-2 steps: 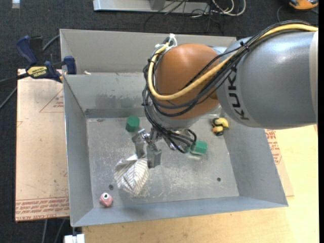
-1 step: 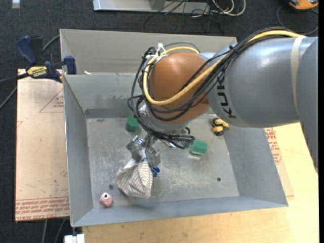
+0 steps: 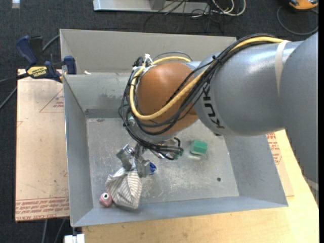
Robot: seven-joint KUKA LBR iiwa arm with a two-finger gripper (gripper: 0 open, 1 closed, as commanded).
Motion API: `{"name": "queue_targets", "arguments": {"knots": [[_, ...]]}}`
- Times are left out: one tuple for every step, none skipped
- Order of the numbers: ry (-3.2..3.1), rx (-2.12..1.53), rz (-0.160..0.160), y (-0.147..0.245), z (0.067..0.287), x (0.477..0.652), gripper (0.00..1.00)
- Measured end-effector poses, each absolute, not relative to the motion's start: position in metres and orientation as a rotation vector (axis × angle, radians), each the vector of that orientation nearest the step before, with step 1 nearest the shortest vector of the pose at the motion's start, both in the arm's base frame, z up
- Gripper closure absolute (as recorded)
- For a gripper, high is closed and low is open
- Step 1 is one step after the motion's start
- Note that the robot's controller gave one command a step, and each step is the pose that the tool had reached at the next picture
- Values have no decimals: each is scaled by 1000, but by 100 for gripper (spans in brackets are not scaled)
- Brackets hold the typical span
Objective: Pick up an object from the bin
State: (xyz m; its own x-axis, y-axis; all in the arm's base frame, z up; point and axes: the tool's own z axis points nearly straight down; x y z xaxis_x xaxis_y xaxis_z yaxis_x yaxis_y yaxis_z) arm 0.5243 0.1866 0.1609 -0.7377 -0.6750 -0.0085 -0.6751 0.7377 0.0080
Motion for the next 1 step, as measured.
{"name": "queue_targets", "arguments": {"knots": [[2677, -1622, 10, 178, 155, 509, 100]]}}
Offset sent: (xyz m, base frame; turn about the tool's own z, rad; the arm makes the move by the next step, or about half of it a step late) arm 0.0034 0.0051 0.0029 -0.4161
